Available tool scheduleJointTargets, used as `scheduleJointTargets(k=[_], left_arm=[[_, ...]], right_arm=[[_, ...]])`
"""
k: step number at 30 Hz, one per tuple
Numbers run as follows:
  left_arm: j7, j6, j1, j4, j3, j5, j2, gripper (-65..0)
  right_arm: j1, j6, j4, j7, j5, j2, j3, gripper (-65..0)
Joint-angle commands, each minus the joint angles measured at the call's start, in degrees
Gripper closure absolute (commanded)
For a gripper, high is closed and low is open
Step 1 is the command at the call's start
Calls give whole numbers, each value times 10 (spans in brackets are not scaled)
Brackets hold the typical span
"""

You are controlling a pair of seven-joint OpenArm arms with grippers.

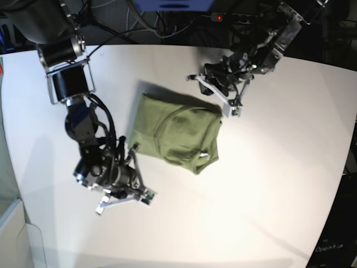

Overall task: Fold the T-shirt properly
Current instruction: 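Open the right gripper, withdraw it, and lower the left gripper to the bundle, then tuck the bundle's edge under with the left gripper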

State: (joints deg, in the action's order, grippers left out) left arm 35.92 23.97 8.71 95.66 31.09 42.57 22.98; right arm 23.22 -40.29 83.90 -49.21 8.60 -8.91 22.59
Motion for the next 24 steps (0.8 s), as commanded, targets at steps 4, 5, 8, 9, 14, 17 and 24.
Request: scheduleJointTargets(k=[4, 5, 8, 9, 14, 17, 24], left_arm=[[32, 23, -2, -10, -33, -7, -3, -22], [32, 23, -2, -10, -45, -7, -8, -22], [32, 22, -16, -21, -75, -12, -22, -22], [32, 22, -26, -25, -77, -12, -27, -22], [32, 21, -73, -81, -77, -12, -54, -22], [27, 20, -110, -122, -76, -12, -73, -22], [26, 18, -186, -199, -76, -20, -112, -22]], right_arm=[[-5, 3, 6, 15, -3, 2, -64, -22], [-13, 3, 6, 22, -3, 1, -76, -22], [-33, 3, -3, 42, -3, 0, -95, -22], [-36, 3, -11, 45, -3, 0, -100, -22], [-73, 3, -46, 77, -3, 1, -113, -22], [-93, 3, -46, 89, -3, 1, -113, -22], [-132, 3, -42, 87, -5, 4, -114, -20]])
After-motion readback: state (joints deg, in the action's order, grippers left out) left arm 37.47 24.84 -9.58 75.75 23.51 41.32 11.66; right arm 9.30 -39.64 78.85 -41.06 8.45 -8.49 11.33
